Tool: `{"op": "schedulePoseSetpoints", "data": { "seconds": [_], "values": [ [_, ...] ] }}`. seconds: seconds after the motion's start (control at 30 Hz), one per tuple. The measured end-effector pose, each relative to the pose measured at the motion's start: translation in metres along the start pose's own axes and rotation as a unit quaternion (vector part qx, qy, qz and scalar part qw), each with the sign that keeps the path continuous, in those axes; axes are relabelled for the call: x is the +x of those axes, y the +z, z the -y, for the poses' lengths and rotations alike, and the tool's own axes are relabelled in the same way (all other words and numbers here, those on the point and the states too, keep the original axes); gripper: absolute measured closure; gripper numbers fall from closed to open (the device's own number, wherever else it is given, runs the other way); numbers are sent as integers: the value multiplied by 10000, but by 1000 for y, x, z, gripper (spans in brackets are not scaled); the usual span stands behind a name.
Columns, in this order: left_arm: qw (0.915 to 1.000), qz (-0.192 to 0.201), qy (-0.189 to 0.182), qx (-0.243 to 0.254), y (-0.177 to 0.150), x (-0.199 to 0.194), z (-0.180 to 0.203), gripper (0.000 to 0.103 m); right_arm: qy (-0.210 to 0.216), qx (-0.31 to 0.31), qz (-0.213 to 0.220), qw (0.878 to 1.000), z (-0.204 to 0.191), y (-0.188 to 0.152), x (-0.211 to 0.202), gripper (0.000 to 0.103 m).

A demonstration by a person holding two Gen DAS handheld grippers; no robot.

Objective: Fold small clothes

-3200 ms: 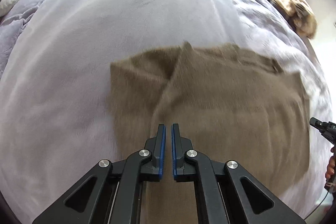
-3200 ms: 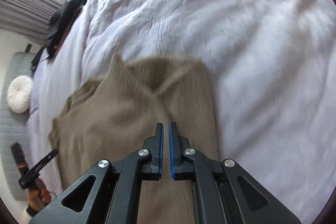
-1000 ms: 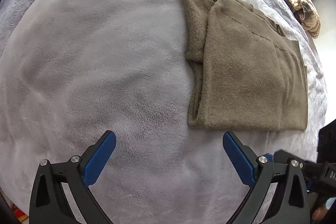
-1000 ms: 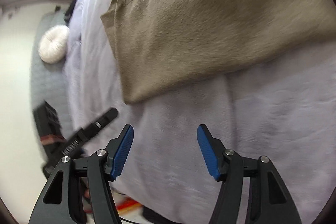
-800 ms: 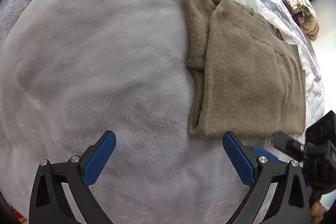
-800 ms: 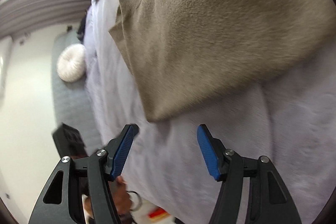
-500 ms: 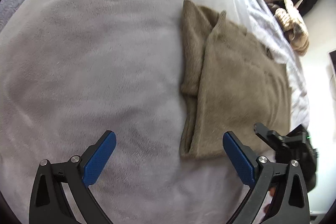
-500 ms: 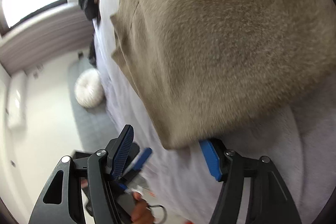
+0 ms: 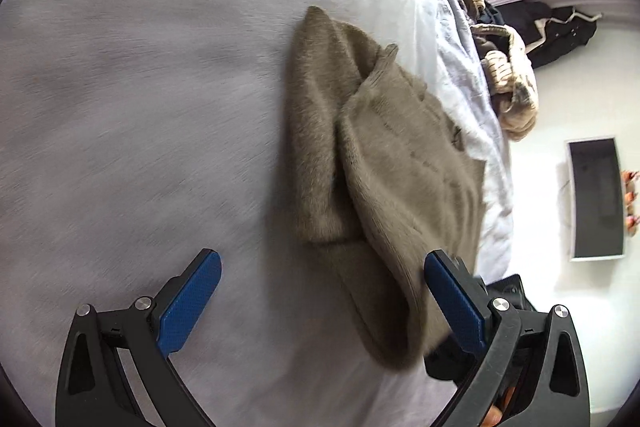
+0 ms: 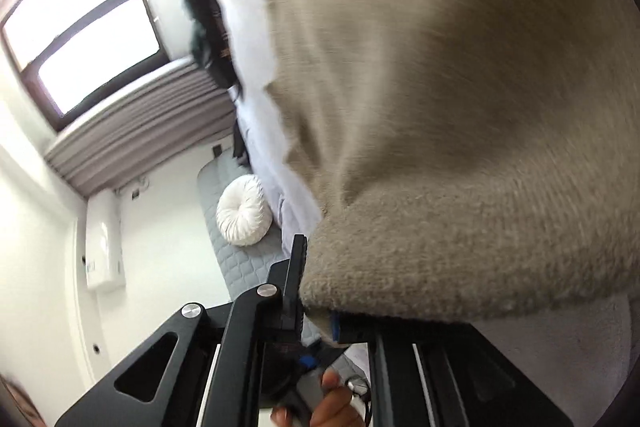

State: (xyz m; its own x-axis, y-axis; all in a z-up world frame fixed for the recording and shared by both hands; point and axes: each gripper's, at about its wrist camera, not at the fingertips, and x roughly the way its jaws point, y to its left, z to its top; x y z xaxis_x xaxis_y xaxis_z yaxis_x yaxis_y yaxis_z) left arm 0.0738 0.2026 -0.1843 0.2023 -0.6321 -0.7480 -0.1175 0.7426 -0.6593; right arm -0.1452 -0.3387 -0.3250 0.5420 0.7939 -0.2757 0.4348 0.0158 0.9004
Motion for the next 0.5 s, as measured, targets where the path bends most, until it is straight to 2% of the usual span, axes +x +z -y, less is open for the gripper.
{"op": "schedulePoseSetpoints", "data": {
  "seconds": [0.2,0.5],
  "values": [
    [9976,-222,-632,150,29,25,21,1,-132,-610,-276,9977,-26,-1,-1,93],
    [9946,-492,-506,761,51,71,64,1,-423,-833,-441,9947,-18,-6,-2,93]
  ]
}}
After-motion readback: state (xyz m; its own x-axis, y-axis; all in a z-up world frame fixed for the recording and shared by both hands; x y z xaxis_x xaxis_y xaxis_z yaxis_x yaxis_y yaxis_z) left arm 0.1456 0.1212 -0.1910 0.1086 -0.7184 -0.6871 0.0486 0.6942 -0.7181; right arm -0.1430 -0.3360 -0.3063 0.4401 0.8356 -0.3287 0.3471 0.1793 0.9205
